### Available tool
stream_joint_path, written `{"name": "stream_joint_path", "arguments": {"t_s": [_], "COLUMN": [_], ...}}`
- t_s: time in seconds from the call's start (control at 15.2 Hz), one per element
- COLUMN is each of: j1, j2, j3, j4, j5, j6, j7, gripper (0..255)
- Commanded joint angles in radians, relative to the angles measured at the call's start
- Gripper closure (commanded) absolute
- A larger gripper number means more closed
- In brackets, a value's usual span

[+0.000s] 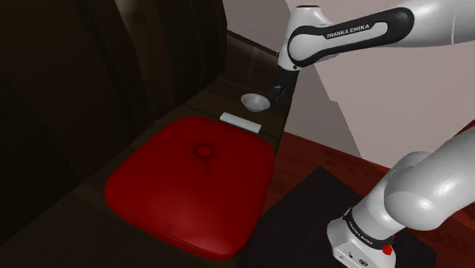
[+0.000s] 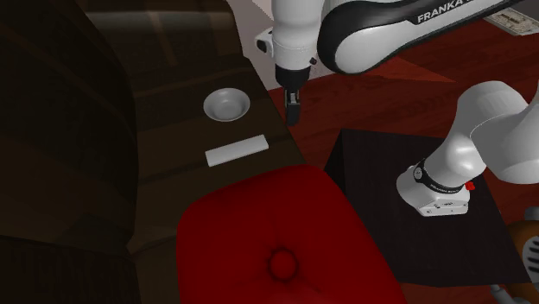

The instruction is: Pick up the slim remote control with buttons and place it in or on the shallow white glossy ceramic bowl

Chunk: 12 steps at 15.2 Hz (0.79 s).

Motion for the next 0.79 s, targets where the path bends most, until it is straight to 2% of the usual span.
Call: {"name": "stream_joint_path", "arguments": {"t_s": [0.0,0.4,0.73], "j1": [0.005,0.008,0.0], "j2": [0.083,0.311,0.502], "j3": [-0.006,-0.008,0.009], "j4": [0.035,0.166,0.311], "j5": [0.015,0.069,0.114], "j6": [0.05,0.15,0.198], "j7": [-0.028,-0.114,-0.181], "gripper": [0,0,0]}}
